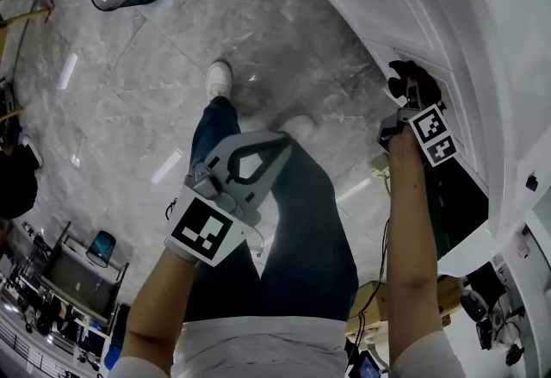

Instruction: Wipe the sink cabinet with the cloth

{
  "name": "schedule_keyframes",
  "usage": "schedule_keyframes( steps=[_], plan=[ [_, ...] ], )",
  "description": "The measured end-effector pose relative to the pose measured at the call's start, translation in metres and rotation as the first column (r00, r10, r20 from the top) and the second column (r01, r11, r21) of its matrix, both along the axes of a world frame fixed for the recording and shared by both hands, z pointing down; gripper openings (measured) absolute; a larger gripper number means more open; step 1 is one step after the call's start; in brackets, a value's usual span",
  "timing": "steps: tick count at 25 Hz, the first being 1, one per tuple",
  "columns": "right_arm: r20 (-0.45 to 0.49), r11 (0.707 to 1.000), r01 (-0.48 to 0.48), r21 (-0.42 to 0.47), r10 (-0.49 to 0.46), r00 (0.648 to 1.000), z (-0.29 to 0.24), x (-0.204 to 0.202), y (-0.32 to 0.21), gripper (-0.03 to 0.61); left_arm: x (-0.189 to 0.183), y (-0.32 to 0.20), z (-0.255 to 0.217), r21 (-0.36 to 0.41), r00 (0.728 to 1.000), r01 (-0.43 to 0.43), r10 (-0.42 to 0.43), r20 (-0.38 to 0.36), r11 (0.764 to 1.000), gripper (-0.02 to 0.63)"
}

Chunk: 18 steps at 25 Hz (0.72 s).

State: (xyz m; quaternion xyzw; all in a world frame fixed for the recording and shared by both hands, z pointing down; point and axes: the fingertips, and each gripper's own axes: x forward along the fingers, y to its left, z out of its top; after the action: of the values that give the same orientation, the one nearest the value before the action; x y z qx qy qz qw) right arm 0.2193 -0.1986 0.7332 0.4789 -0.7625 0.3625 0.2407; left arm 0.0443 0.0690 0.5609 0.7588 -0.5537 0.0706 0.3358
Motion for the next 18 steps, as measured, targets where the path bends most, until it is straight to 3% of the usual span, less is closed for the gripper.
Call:
schedule_keyframes(
  steps=[3, 10, 18],
  plan=[
    [-0.016, 1.000, 0.017, -0.003, -0.017, 1.000, 0.016, 0.000, 0.000, 0.109, 0.006, -0.002, 0.003, 0.000, 1.000, 0.014, -0.014, 0.008, 1.000, 0.011],
    [-0.025, 0.992, 0.088, 0.089, -0.086, 0.996, 0.020, -0.002, 0.003, 0.109, 0.018, -0.004, 0.008, -0.014, 1.000, 0.020, -0.019, 0.016, 1.000, 0.011],
    [0.026, 0.994, 0.065, 0.086, -0.067, 0.997, 0.021, 0.025, 0.006, 0.106, 0.049, -0.021, 0.008, -0.011, 0.997, -0.062, 0.062, 0.036, 0.998, 0.011]
  ],
)
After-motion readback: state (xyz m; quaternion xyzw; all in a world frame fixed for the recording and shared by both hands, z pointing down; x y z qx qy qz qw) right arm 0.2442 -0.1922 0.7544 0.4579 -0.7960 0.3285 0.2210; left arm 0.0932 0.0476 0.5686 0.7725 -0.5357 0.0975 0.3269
